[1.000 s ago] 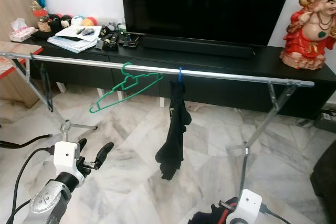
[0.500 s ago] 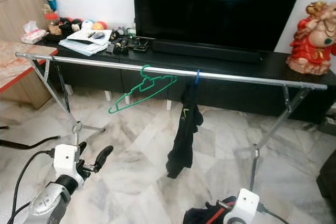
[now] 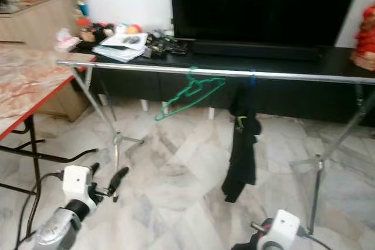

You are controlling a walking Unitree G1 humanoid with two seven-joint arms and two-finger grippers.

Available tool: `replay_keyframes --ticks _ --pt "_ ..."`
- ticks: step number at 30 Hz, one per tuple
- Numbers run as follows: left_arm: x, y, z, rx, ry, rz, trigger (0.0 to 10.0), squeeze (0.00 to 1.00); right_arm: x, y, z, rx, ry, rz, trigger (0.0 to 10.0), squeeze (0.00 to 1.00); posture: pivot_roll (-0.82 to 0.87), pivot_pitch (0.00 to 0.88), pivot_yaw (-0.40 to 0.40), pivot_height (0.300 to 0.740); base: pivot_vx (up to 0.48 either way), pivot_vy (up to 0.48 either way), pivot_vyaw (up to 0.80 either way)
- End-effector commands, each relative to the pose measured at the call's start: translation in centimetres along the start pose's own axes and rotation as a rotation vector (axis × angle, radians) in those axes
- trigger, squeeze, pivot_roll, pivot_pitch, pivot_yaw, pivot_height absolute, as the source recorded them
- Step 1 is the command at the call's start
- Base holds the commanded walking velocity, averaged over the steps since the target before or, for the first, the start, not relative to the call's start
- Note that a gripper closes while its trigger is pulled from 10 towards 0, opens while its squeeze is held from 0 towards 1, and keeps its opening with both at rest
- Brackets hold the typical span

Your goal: Hang hanger

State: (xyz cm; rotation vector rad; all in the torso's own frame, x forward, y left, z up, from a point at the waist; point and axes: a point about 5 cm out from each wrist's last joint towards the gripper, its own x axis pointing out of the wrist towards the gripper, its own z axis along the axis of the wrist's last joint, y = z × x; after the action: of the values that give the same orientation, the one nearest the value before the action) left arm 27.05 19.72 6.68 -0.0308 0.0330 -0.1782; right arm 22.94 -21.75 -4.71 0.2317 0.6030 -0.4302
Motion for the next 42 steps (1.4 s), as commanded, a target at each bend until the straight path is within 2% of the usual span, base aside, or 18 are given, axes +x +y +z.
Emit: replay_keyframes --ticks 1,19,34,42 --pt "0.14 -0.05 0.29 -0.01 -0.015 0.002 10.0 0.0 0.08 -0.08 0.27 0.0 -0.009 -0.002 10.0 0.0 0.1 0.03 0.016 0.74 0.0 0.262 0.0" --pt "0.22 -0.12 0.42 -0.011 -0.024 0.005 10.0 0.0 0.15 0.02 0.39 0.006 -0.006 -0.005 10.0 0.0 0.1 0.034 0.015 0.74 0.0 0.26 0.0" --pt "0.33 -0.34 0.62 -0.015 -0.032 -0.001 10.0 0.0 0.16 0.12 0.38 0.01 -0.002 0.0 10.0 0.0 0.1 0.032 0.013 0.74 0.0 0.244 -0.77" --pt "0.42 -0.63 0.83 -0.012 -0.042 -0.016 10.0 0.0 0.14 0.21 0.39 0.002 -0.007 0.003 10.0 0.0 0.1 0.032 0.013 0.74 0.0 0.0 0.0"
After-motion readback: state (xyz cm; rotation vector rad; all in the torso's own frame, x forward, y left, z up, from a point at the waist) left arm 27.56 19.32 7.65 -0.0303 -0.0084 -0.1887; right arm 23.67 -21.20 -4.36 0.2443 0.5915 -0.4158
